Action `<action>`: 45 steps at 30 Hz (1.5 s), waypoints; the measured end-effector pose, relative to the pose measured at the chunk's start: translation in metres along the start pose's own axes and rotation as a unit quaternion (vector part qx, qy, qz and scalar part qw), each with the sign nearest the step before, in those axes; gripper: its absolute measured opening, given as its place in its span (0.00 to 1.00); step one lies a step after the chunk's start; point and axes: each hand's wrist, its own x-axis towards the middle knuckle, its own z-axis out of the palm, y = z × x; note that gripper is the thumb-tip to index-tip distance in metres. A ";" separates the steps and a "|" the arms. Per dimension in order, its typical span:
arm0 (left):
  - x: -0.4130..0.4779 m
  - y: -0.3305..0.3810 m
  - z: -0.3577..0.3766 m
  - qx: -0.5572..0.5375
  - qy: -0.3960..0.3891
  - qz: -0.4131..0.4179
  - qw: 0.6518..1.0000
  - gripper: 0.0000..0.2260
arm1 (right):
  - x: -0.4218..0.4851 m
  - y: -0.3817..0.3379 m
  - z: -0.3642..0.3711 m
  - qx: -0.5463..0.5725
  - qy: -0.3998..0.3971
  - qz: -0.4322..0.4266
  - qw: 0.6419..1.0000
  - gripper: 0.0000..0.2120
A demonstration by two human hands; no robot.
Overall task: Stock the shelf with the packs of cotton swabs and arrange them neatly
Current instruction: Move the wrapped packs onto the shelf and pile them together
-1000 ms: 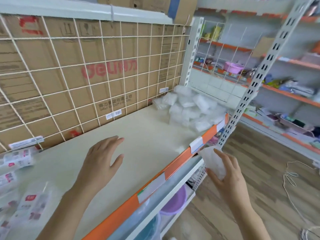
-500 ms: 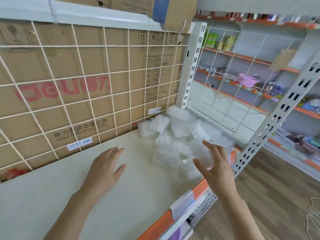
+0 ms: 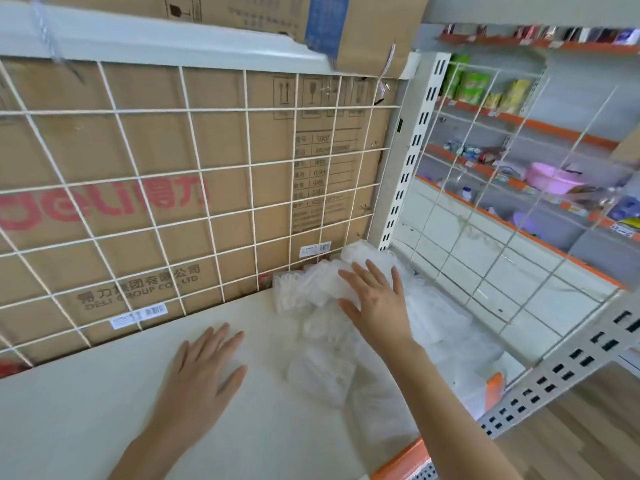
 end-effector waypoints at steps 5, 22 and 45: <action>0.003 0.004 -0.007 0.031 -0.047 0.001 0.998 0.31 | 0.012 -0.002 -0.002 -0.003 -0.047 0.071 0.996 0.22; -0.001 0.012 -0.022 0.029 -0.057 0.007 0.998 0.27 | -0.090 -0.038 -0.066 0.068 0.041 0.085 0.993 0.19; -0.254 -0.166 -0.166 0.080 0.059 0.046 0.994 0.24 | -0.232 -0.254 -0.064 0.161 0.016 0.123 0.979 0.20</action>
